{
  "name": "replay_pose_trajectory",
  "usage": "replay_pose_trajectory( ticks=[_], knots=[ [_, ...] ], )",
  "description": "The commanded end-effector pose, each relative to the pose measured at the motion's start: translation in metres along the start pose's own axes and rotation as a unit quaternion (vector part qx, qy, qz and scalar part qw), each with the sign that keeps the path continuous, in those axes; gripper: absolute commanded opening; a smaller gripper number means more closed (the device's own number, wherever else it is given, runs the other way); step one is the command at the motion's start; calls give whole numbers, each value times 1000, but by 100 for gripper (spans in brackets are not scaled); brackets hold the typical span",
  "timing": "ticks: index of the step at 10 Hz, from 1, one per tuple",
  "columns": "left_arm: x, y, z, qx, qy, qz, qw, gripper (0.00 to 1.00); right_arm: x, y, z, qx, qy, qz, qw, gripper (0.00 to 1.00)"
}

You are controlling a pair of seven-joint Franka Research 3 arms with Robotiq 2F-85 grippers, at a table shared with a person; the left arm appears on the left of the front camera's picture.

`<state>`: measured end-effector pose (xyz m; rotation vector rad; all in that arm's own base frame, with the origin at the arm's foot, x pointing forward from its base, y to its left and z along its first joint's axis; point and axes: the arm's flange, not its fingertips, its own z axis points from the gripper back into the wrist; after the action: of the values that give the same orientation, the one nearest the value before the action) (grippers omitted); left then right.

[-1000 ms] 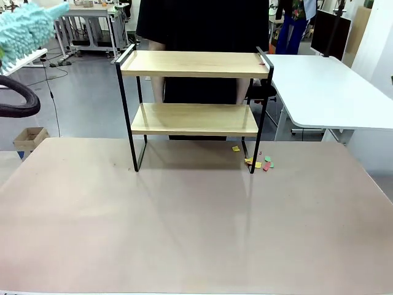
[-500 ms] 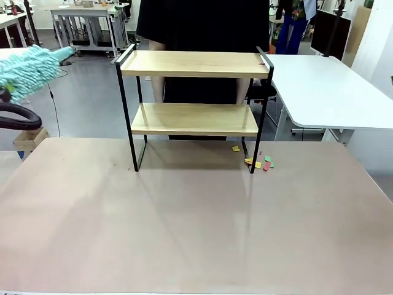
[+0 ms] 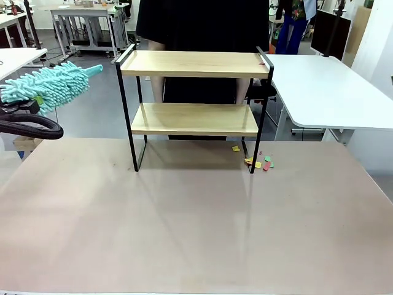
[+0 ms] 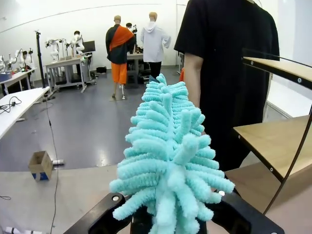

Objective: Clean the shelf.
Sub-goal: Hand the Duster back to the human.

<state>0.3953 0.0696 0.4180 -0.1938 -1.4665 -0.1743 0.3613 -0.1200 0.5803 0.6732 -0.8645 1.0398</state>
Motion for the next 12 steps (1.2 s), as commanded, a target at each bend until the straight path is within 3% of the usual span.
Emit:
replay_pose_trajectory(
  ticks=[1,12],
  knots=[
    [3,2,2,4,-4,-1,1000,18,1,1,2,0,-2,9,1000,100],
    [3,2,2,4,-4,-1,1000,18,1,1,2,0,-2,9,1000,100]
  ],
)
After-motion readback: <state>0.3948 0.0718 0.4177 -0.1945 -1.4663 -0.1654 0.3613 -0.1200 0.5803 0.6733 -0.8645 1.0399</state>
